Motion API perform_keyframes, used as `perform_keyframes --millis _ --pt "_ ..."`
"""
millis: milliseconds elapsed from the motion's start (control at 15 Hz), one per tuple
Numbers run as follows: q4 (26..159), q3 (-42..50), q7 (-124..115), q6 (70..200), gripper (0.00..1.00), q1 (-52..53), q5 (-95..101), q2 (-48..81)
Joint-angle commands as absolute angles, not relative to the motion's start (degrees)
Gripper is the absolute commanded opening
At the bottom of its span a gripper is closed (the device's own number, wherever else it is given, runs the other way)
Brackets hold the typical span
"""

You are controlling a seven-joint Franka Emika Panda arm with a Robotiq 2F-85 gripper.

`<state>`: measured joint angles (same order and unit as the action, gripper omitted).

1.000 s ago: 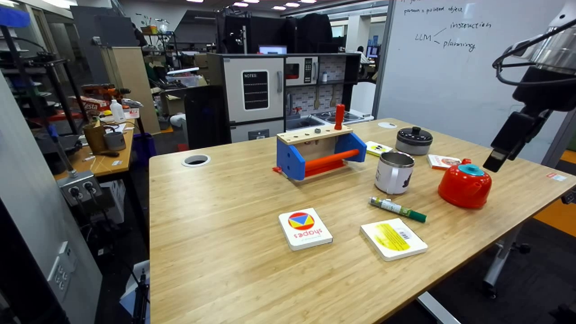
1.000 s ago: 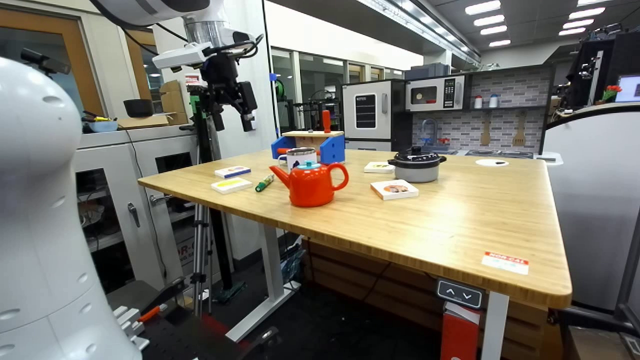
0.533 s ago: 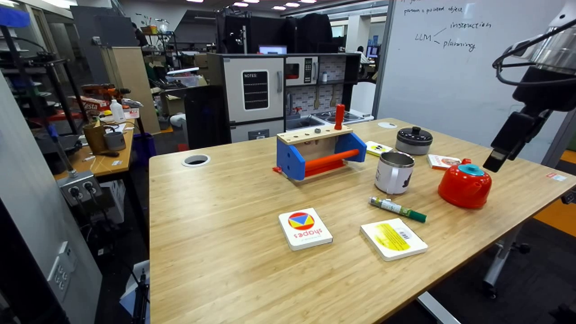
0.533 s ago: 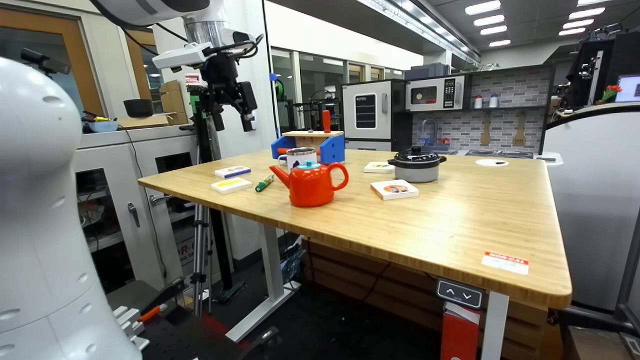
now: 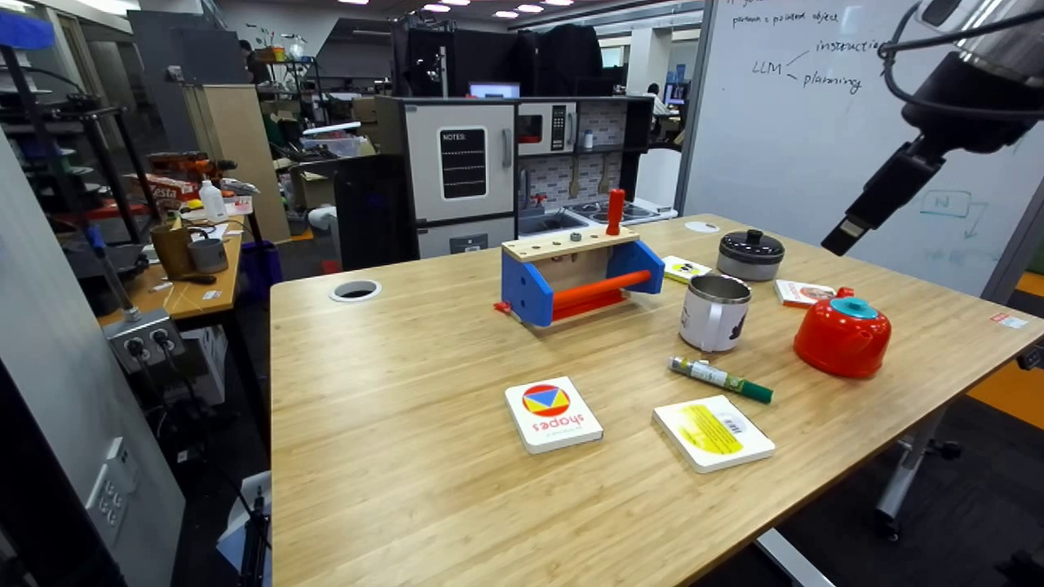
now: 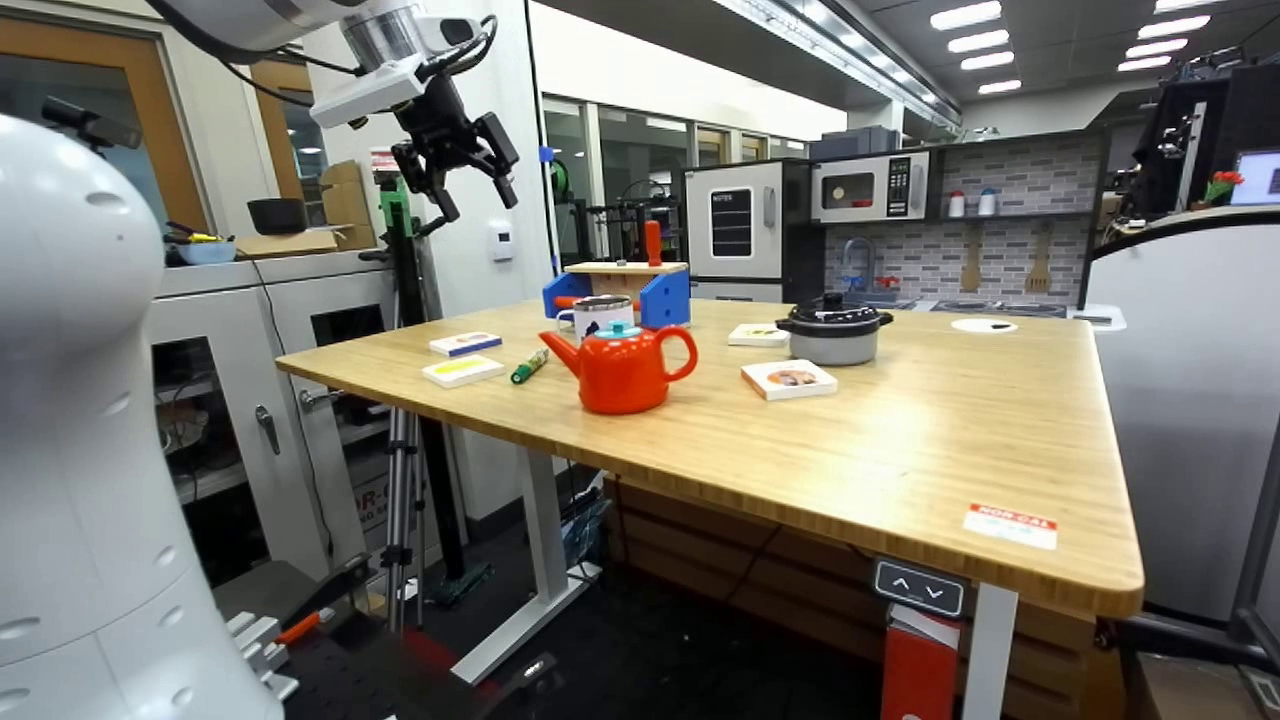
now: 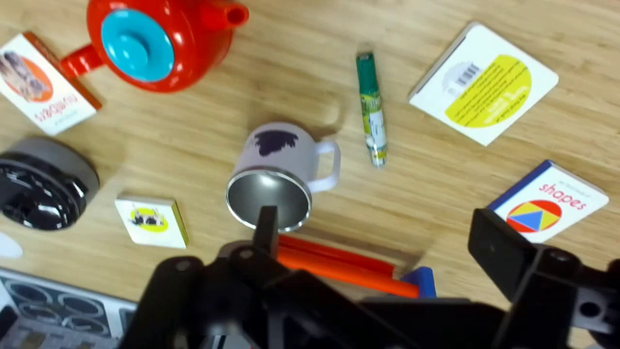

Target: Put the mug on the book

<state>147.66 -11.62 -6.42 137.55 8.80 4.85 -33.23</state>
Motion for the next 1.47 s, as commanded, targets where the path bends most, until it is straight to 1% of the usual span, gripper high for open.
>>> perform_keyframes --millis 0,267,467,800,1267,1400 --pt "145.9 -14.3 -7.5 146.5 1.00 7.0 9.0 -28.8" --pt "143.4 -15.7 -10.7 157.2 1.00 4.9 11.2 -21.8" --pt "141.2 -15.8 -10.7 161.8 1.00 5.0 10.8 -16.4" --pt "141.1 -15.3 -10.4 163.5 1.00 6.1 10.2 -11.8" --pt "141.7 -15.5 -10.8 163.0 1.00 5.3 10.6 -11.2" --pt "142.2 -14.6 -9.5 163.1 1.00 6.8 9.0 -11.8"
